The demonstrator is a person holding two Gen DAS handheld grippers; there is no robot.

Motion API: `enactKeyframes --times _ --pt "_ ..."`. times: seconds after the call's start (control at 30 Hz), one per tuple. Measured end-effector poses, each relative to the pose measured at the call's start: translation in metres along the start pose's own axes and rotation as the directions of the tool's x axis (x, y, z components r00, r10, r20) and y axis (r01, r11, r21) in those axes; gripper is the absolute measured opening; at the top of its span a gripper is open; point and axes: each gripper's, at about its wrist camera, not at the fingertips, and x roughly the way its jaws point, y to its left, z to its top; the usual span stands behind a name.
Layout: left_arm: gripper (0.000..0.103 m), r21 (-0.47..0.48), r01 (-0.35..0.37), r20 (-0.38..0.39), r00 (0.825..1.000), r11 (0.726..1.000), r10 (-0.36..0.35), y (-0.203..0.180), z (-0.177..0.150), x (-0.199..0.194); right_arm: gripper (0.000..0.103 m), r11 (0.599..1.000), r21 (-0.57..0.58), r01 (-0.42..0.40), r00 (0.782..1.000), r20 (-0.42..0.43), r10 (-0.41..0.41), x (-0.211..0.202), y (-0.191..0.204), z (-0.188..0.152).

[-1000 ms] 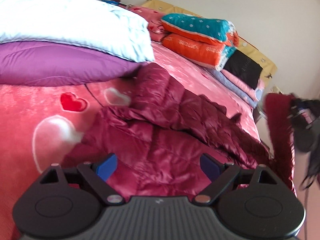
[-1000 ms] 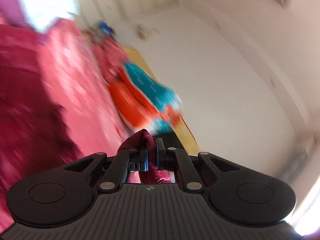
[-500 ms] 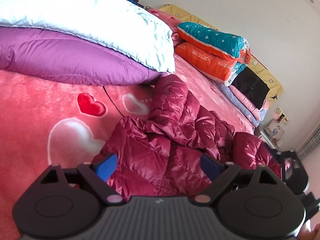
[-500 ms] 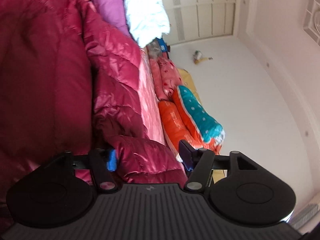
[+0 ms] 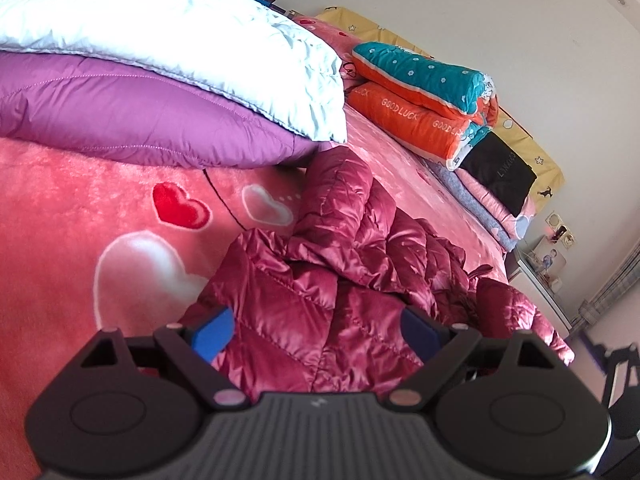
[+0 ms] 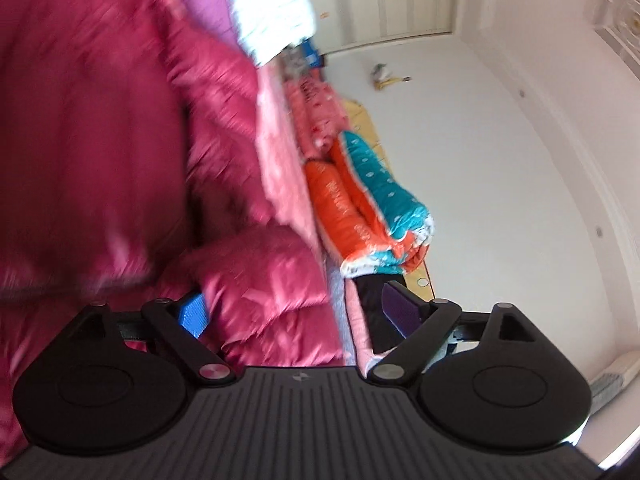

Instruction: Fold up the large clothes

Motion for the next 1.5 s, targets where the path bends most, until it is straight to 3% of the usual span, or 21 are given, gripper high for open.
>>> enactKeyframes --times 0.13,0.27,0.33,0.43,0.5,0.63,0.77,0.83,0.9,0.97,1.03,1.17,1.33,1.4,1.5 --pt "0.090 0.013 0.003 -0.003 1.000 1.000 -0.003 -0.001 -0.001 0.001 0.103 0.997 0.072 -0.004 0.999 -0.043 0.007 -0.009 -0.009 -0.007" --pt "0.090 0.014 0.005 -0.006 1.000 1.000 -0.005 -0.001 -0.002 0.002 0.103 0.966 0.260 -0.021 0.991 -0.123 0.054 -0.030 -0.037 -0.031" --pt "0.090 0.017 0.008 -0.006 1.000 1.000 -0.008 -0.002 -0.002 0.002 0.103 0.920 0.391 -0.009 0.980 -0.180 0.086 -0.027 -0.050 -0.044" --pt "0.091 0.023 0.014 -0.011 1.000 1.000 -0.013 -0.004 -0.004 0.003 0.103 0.815 0.580 -0.011 0.936 -0.281 0.212 -0.009 -0.067 -0.073" --pt "0.091 0.030 0.016 -0.017 1.000 0.999 -0.015 -0.005 -0.005 0.005 0.103 0.761 0.648 0.023 0.915 -0.320 0.245 0.006 -0.072 -0.084" --pt "0.091 0.040 0.015 -0.025 1.000 0.999 -0.014 -0.007 -0.007 0.007 0.103 0.632 0.773 0.052 0.935 -0.260 0.243 0.006 -0.099 -0.082" --pt "0.091 0.037 0.014 -0.027 1.000 0.999 -0.013 -0.007 -0.007 0.008 0.103 0.561 0.825 0.075 0.972 -0.187 0.145 0.013 -0.119 -0.050" --pt "0.091 0.037 0.014 -0.028 1.000 0.999 -0.013 -0.007 -0.007 0.008 0.103 0.495 0.868 0.027 0.983 -0.112 0.143 0.023 -0.127 -0.030" --pt "0.091 0.035 0.015 -0.028 1.000 0.999 -0.014 -0.006 -0.007 0.008 0.103 0.443 0.891 -0.098 0.984 0.019 0.178 0.025 -0.130 -0.009" --pt "0.091 0.031 0.015 -0.031 0.999 0.999 -0.015 -0.005 -0.007 0.009 0.103 0.433 0.875 -0.216 0.962 0.114 0.249 0.028 -0.125 0.009" --pt "0.091 0.022 0.017 -0.031 0.999 1.000 -0.016 -0.004 -0.006 0.008 0.103 0.446 0.858 -0.255 0.950 0.137 0.280 0.025 -0.116 0.018" --pt "0.091 0.006 0.023 -0.033 0.999 1.000 -0.023 0.000 -0.006 0.007 0.103 0.488 0.838 -0.246 0.945 0.096 0.312 0.010 -0.102 0.003" --pt "0.093 0.016 0.022 -0.039 0.999 1.000 -0.022 -0.002 -0.008 0.009 0.103 0.586 0.777 -0.232 0.940 0.024 0.341 0.014 -0.077 -0.018" --pt "0.093 0.029 0.019 -0.043 0.999 0.999 -0.017 -0.004 -0.009 0.009 0.103 0.592 0.772 -0.231 0.937 0.011 0.350 0.014 -0.077 -0.019" --pt "0.094 0.048 0.011 -0.047 0.999 0.999 -0.009 -0.005 -0.011 0.012 0.103 0.570 0.791 -0.224 0.937 0.014 0.349 0.026 -0.075 -0.018"
